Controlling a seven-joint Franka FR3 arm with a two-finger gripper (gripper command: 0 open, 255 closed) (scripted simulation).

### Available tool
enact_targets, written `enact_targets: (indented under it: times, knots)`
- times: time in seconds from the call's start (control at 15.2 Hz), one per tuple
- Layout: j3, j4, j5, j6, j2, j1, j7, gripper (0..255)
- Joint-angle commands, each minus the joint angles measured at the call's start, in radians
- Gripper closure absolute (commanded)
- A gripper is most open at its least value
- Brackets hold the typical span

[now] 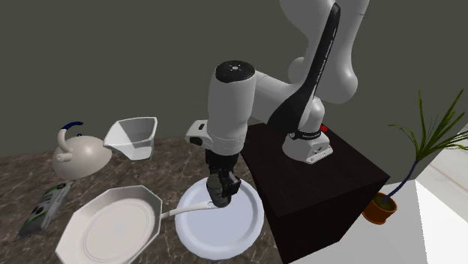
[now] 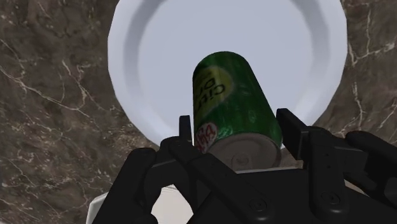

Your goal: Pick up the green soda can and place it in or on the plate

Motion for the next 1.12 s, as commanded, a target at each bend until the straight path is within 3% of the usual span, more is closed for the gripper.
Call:
enact_targets:
  times: [0.0, 0.33, 0.79, 0.86, 1.06]
  knots:
    - [0.003, -0.006, -0.025, 0.032, 0.028, -0.006, 0.022, 255]
    - [0.003, -0.010, -0.110, 0.105, 0.106, -0.021, 0.090, 255]
    - [0.003, -0.010, -0.110, 0.105, 0.106, -0.021, 0.090, 255]
    - [0.003, -0.008, -0.110, 0.104, 0.108, -0.021, 0.091, 0]
    - [0.004, -0.005, -0.109, 0.102, 0.108, -0.020, 0.091, 0]
